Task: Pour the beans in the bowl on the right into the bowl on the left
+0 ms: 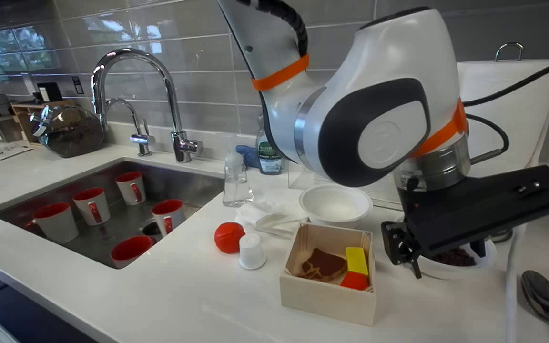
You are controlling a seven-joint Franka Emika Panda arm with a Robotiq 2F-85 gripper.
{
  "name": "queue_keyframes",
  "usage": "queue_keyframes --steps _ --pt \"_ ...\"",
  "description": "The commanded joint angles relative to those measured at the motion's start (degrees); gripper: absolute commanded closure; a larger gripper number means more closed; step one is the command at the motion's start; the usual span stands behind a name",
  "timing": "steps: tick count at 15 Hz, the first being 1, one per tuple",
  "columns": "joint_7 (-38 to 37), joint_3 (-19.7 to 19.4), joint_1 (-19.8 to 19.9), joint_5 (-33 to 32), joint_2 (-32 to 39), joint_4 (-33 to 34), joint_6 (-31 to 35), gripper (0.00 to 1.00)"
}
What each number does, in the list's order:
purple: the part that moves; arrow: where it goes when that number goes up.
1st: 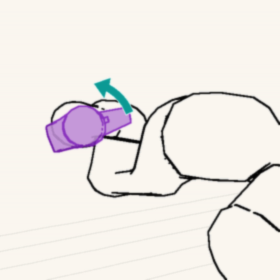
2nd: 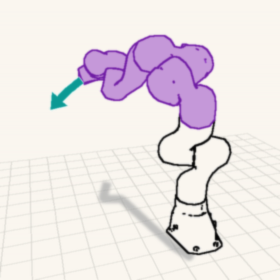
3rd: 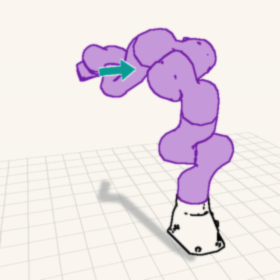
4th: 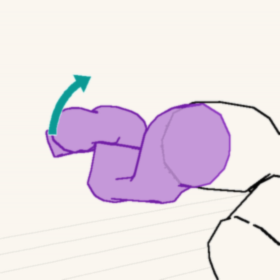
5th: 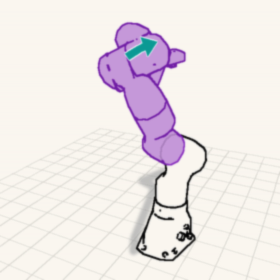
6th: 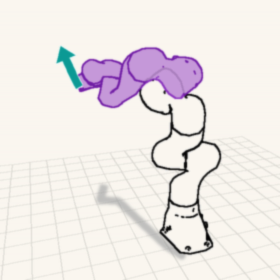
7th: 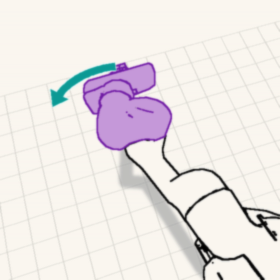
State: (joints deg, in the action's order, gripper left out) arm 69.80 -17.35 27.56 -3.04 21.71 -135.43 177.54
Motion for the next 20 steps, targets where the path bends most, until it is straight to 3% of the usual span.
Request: queue_keyframes --steps 1,9,17,18,20 --pt "0.5 2.0 2.3 0.7 3.2 2.6 1.7 0.0" --pt "-3.8 4.4 4.5 -5.5 3.7 2.9 2.5 0.0" --pt "-4.8 5.8 3.5 -8.5 3.6 2.2 3.6 0.0" --pt "-4.8 5.8 3.5 -8.8 3.6 2.1 3.6 0.25" --pt "-4.8 5.6 3.4 -9.5 3.5 1.9 3.4 0.35"
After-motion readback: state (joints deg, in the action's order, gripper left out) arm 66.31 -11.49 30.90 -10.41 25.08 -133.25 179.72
